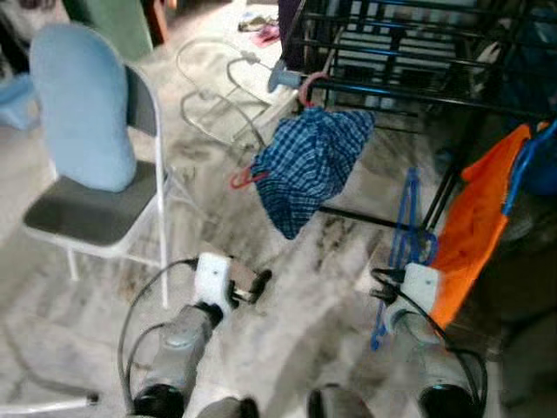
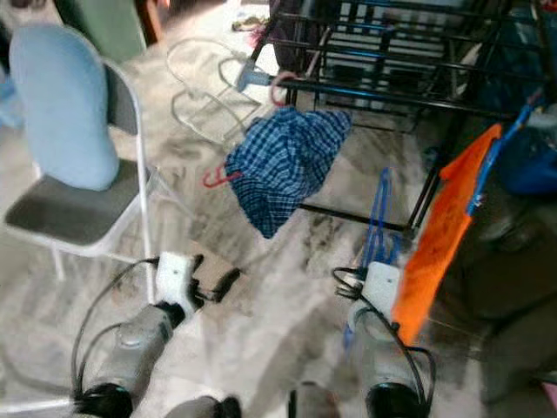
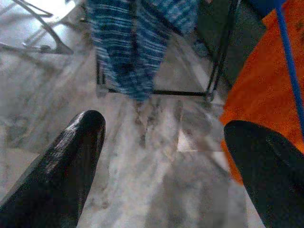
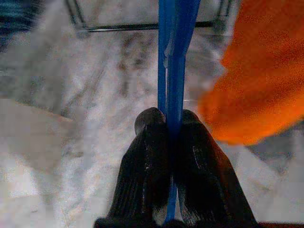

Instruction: Hang hanger

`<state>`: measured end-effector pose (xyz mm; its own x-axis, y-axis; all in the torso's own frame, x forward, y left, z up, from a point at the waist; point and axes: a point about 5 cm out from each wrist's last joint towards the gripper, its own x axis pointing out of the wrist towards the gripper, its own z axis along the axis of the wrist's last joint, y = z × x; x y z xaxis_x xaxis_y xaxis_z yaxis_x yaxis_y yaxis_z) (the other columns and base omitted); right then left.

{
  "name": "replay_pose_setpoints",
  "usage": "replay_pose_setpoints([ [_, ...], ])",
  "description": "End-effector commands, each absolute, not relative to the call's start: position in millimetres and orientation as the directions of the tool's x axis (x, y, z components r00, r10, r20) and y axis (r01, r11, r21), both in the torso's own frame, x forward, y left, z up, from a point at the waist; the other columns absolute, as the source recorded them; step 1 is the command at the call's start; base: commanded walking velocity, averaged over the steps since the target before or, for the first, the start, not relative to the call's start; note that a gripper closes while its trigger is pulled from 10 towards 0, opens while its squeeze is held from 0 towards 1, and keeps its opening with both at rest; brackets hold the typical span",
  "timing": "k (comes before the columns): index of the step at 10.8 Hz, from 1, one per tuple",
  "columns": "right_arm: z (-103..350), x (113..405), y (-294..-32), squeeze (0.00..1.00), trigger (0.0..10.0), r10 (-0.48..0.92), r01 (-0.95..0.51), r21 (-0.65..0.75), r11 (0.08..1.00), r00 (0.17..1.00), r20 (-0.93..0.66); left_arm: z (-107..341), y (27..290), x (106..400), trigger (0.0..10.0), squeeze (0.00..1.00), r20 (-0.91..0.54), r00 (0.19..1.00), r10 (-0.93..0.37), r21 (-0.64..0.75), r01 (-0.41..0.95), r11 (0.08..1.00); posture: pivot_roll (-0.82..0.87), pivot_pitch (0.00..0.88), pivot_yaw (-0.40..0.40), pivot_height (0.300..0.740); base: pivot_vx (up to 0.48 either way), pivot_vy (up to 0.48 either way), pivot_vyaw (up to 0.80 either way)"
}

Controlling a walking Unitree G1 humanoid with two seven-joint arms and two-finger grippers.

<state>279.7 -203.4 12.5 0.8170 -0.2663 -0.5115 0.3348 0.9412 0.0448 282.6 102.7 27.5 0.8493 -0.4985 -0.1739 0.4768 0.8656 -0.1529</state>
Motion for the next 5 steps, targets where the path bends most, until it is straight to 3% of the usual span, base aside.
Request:
replay_pose_setpoints([
  [1, 17.4, 281.3, -205.4, 0.00, 10.0, -0.293, 0.352, 0.036, 0.935, 0.826, -0.481, 23.5, 108.4, 280.3, 10.0, 0.00, -0.196, 0.849, -0.491, -0.136, 0.472, 0.871, -0.08, 0.191, 0.023, 0.740, 0.000, 0.000, 0.00],
  [3, 18.0, 281.2, -212.2, 0.00, 10.0, -0.328, 0.388, 0.026, 0.921, 0.810, -0.487, 22.8, 107.7, 280.1, 10.0, 0.00, -0.194, 0.843, -0.502, -0.150, 0.480, 0.864, -0.09, 0.190, 0.020, 0.740, 0.000, 0.000, 0.00],
  [5, 18.0, 279.9, -212.4, 0.00, 10.0, -0.329, 0.389, 0.027, 0.921, 0.812, -0.482, 24.4, 107.1, 279.9, 10.0, 0.00, -0.168, 0.838, -0.520, -0.174, 0.494, 0.852, -0.09, 0.189, 0.018, 0.740, 0.122, 0.000, -0.50],
])
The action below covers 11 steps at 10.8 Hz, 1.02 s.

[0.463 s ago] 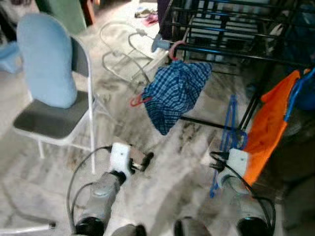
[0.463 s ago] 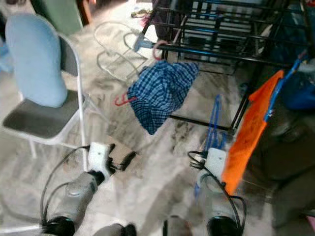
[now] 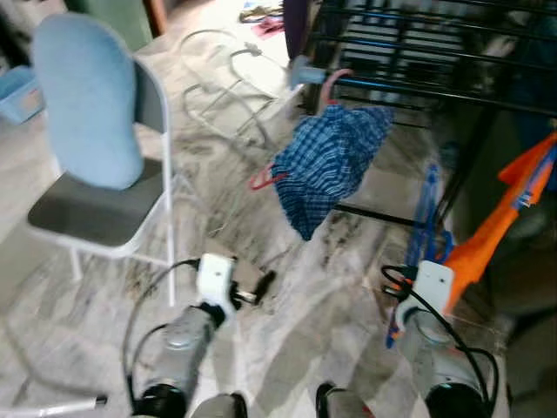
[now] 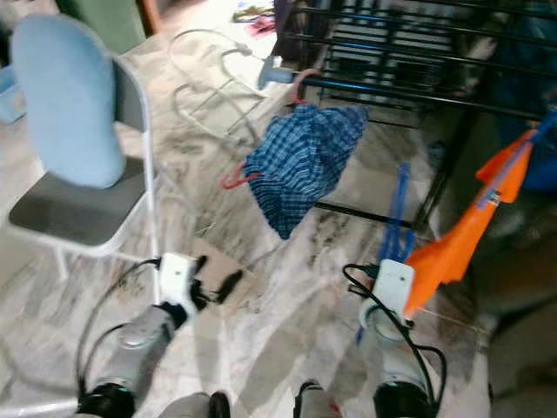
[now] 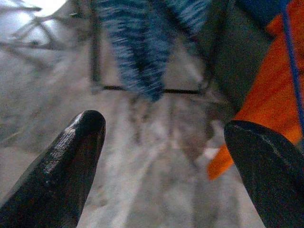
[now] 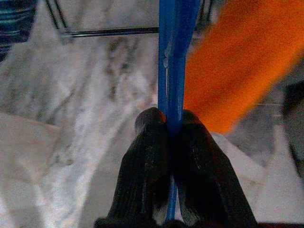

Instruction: Hang hanger

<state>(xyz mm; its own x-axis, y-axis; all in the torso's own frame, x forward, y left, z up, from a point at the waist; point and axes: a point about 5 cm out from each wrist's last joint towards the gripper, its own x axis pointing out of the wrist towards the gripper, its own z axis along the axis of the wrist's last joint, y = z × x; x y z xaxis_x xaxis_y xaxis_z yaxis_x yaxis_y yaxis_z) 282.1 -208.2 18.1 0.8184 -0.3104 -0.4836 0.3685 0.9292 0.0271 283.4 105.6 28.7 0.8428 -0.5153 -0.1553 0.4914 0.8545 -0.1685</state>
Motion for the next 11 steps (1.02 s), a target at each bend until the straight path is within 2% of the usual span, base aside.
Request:
replay_pose_setpoints([
  [1, 20.6, 279.7, -215.0, 0.00, 10.0, -0.339, 0.390, 0.014, 0.921, 0.818, -0.465, 24.6, 106.8, 279.3, 10.0, 0.00, -0.162, 0.836, -0.524, -0.178, 0.497, 0.849, -0.10, 0.187, 0.017, 0.740, 0.379, 0.000, 0.00],
  [4, 35.5, 284.9, -223.4, 0.00, 10.0, -0.361, 0.379, -0.038, 0.925, 0.844, -0.397, 23.4, 105.1, 277.4, 10.0, 0.00, -0.158, 0.829, -0.537, -0.196, 0.506, 0.840, -0.10, 0.183, 0.012, 0.740, 0.412, 0.000, 0.00],
  [9, 42.6, 286.4, -220.2, 0.00, 10.0, -0.342, 0.345, -0.061, 0.937, 0.864, -0.369, 18.9, 106.5, 275.9, 10.0, 0.00, -0.175, 0.817, -0.550, -0.197, 0.518, 0.832, -0.11, 0.185, 0.013, 0.740, 0.389, 0.000, 0.00],
  [11, 40.9, 282.3, -220.3, 0.00, 10.0, -0.347, 0.349, -0.064, 0.935, 0.860, -0.375, 14.9, 106.6, 273.0, 10.0, 0.00, -0.189, 0.813, -0.551, -0.198, 0.518, 0.832, -0.11, 0.194, 0.009, 0.740, 0.176, 0.000, 0.00],
])
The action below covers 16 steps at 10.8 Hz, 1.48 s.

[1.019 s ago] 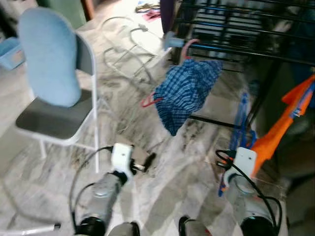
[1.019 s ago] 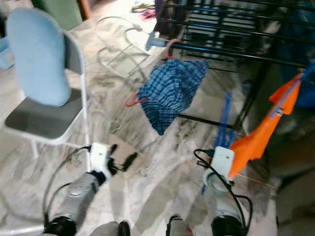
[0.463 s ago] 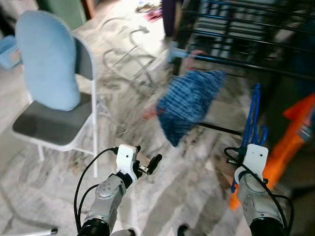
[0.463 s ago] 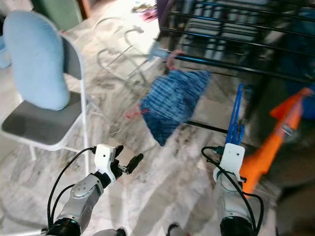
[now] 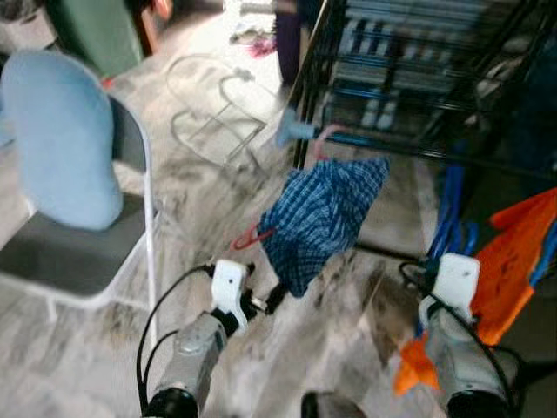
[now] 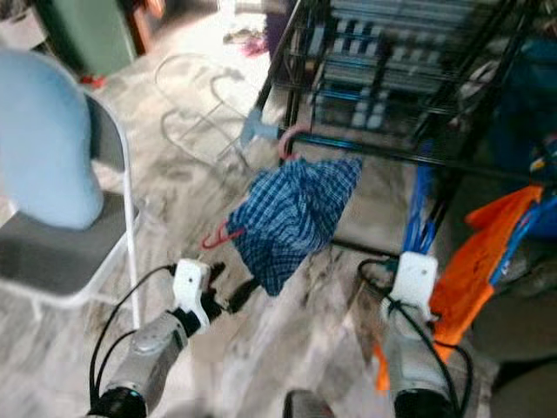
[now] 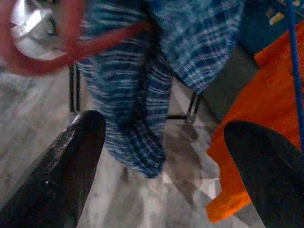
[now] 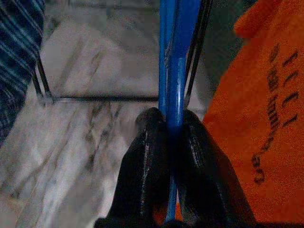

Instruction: Hang hanger

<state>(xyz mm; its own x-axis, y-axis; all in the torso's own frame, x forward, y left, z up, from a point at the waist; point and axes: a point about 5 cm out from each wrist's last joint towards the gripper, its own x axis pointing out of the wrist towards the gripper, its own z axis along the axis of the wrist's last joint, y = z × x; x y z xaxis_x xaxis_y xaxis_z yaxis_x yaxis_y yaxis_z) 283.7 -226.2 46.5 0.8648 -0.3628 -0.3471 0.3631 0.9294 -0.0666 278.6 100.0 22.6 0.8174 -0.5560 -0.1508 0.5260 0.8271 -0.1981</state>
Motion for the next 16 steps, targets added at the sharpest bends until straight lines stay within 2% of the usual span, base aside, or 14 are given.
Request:
replay_pose_setpoints([
  [1, 41.0, 279.6, -219.3, 0.00, 10.0, -0.350, 0.351, -0.067, 0.934, 0.859, -0.374, 13.5, 106.5, 271.9, 10.0, 0.00, -0.188, 0.816, -0.546, -0.200, 0.512, 0.835, -0.11, 0.198, 0.007, 0.740, 0.000, 0.000, 0.00],
  [5, 69.1, 276.9, -218.5, 0.00, 10.0, -0.386, 0.384, -0.057, 0.922, 0.890, -0.243, 6.2, 106.9, 263.0, 10.0, 0.00, -0.213, 0.803, -0.556, -0.195, 0.523, 0.830, -0.12, 0.225, 0.008, 0.740, 0.000, 0.000, 0.00],
  [8, 96.1, 288.9, -220.9, 0.00, 10.0, -0.343, 0.344, -0.024, 0.939, 0.923, -0.173, -0.2, 109.4, 258.4, 10.0, 0.00, -0.235, 0.789, -0.568, -0.194, 0.534, 0.823, -0.12, 0.226, 0.012, 0.740, 0.000, 0.000, 0.00],
  [10, 119.5, 308.1, -218.6, 0.00, 10.0, -0.245, 0.239, -0.063, 0.969, 0.963, -0.110, -11.8, 112.8, 254.4, 10.0, 0.00, -0.292, 0.778, -0.555, -0.205, 0.516, 0.832, -0.12, 0.214, 0.010, 0.740, 0.000, 0.000, 0.00],
  [12, 137.0, 330.6, -221.4, 0.00, 10.0, -0.170, 0.171, -0.010, 0.985, 0.969, -0.178, -20.5, 119.5, 252.2, 10.0, 0.00, -0.353, 0.766, -0.537, -0.209, 0.495, 0.843, -0.11, 0.205, 0.004, 0.740, 0.000, 0.000, 0.00],
  [16, 145.5, 346.0, -217.3, 0.00, 10.0, -0.144, 0.172, 0.093, 0.981, 0.958, -0.250, -37.3, 134.1, 238.9, 10.0, 0.00, -0.462, 0.742, -0.486, -0.205, 0.444, 0.872, -0.10, 0.206, -0.002, 0.740, 0.000, 0.000, 0.00],
])
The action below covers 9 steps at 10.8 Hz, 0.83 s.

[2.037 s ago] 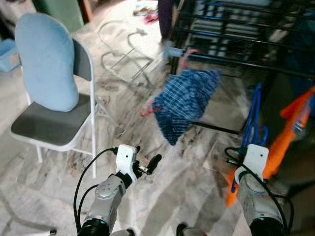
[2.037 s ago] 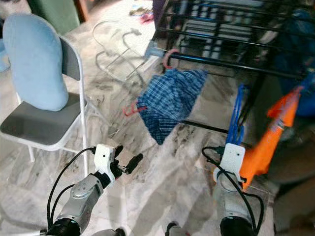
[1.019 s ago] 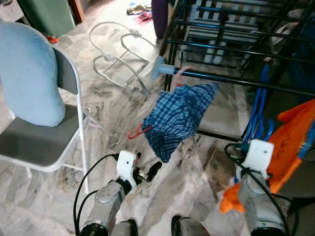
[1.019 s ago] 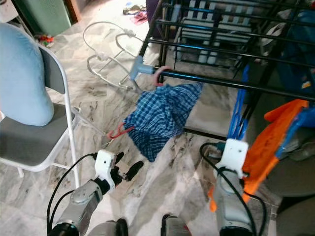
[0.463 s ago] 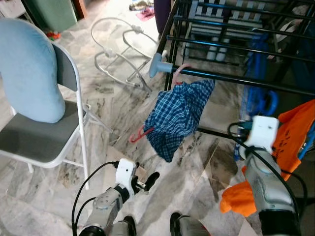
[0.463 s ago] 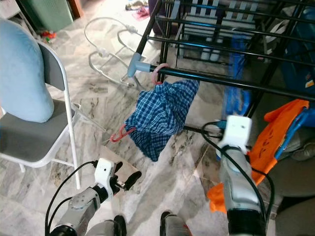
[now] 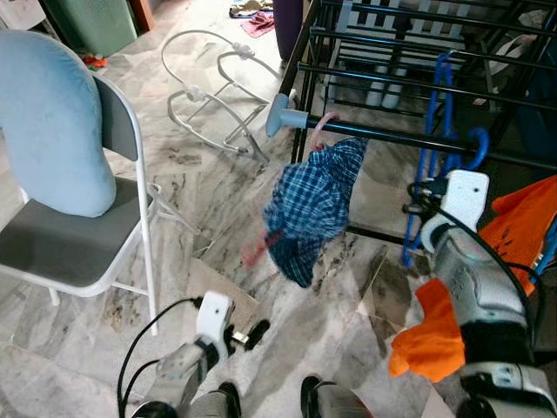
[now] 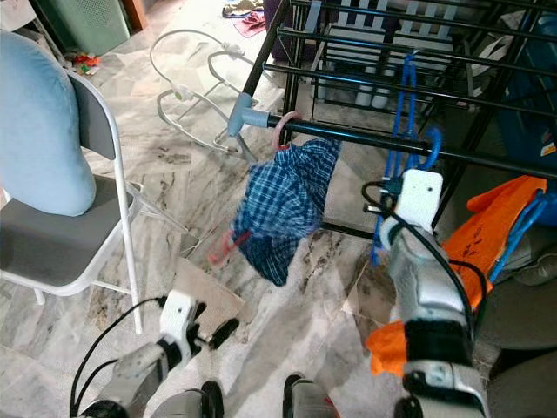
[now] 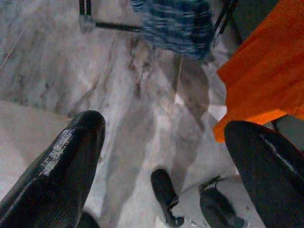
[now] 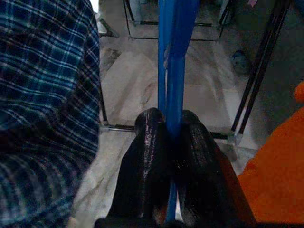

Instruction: Hang hanger

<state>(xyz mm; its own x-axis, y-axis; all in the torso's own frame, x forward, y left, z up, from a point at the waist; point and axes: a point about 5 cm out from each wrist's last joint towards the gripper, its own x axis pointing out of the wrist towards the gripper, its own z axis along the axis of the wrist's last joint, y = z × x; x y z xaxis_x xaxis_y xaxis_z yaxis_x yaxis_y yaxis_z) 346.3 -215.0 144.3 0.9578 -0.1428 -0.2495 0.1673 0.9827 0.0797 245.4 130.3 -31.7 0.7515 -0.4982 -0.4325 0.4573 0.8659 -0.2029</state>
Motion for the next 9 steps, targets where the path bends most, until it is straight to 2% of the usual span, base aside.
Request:
replay_pose_setpoints([
  [1, 143.3, 348.0, -214.9, 0.00, 10.0, -0.135, 0.169, 0.102, 0.980, 0.952, -0.274, -41.7, 135.6, 235.2, 10.0, 0.00, -0.496, 0.728, -0.473, -0.201, 0.434, 0.879, -0.10, 0.206, -0.003, 0.740, 0.000, 0.000, 0.00],
  [4, 112.5, 338.2, -206.4, 0.00, 10.0, -0.121, 0.187, 0.138, 0.973, 0.914, -0.386, -46.6, 129.7, 236.1, 10.0, 0.00, -0.570, 0.698, -0.433, -0.179, 0.409, 0.895, -0.09, 0.205, 0.001, 0.740, 0.000, 0.000, 0.00],
  [8, 102.7, 335.3, -211.5, 0.00, 10.0, -0.142, 0.227, 0.162, 0.960, 0.899, -0.415, -49.3, 126.8, 234.8, 10.0, 0.00, -0.606, 0.677, -0.418, -0.159, 0.412, 0.897, -0.09, 0.207, 0.013, 0.740, 0.000, 0.000, 0.00],
  [9, 103.3, 335.3, -212.3, 1.00, 10.0, -0.142, 0.234, 0.184, 0.955, 0.902, -0.408, -52.0, 131.3, 231.6, 10.0, 0.00, -0.623, 0.670, -0.404, -0.150, 0.404, 0.902, -0.09, 0.206, 0.015, 0.740, 0.000, 0.000, 0.00],
])
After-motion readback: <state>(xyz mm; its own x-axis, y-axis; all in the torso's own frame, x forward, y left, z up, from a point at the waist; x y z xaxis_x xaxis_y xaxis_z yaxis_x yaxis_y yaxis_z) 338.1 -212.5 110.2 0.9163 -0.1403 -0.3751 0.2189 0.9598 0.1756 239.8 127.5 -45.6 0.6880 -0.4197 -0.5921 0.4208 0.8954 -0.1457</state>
